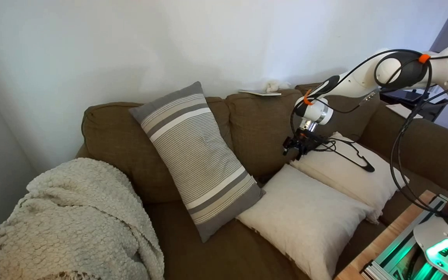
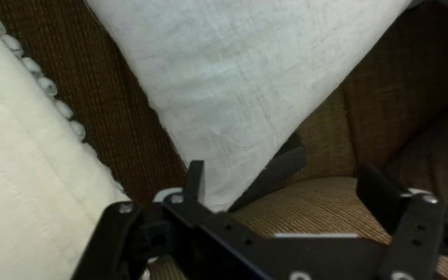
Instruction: Move the white pillow to the left
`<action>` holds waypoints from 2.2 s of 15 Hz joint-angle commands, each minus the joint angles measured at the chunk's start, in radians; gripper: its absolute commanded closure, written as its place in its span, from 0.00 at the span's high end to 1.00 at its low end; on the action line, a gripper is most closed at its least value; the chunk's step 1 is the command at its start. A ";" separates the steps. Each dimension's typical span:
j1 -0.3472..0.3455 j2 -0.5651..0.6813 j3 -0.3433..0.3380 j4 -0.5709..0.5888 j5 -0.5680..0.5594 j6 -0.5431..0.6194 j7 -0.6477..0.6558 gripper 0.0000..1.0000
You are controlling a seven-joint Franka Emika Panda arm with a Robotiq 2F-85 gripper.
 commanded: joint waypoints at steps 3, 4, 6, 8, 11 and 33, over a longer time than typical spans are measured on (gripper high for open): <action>0.068 0.160 -0.030 0.159 -0.153 -0.033 0.259 1.00; 0.070 0.183 -0.033 0.178 -0.172 -0.023 0.276 1.00; 0.068 0.221 -0.040 0.212 -0.193 -0.013 0.310 1.00; 0.065 0.257 -0.049 0.254 -0.209 -0.014 0.338 1.00; 0.061 0.292 -0.038 0.307 -0.232 -0.061 0.332 0.73; -0.259 -0.093 0.128 -0.061 -0.083 -0.224 -0.409 0.03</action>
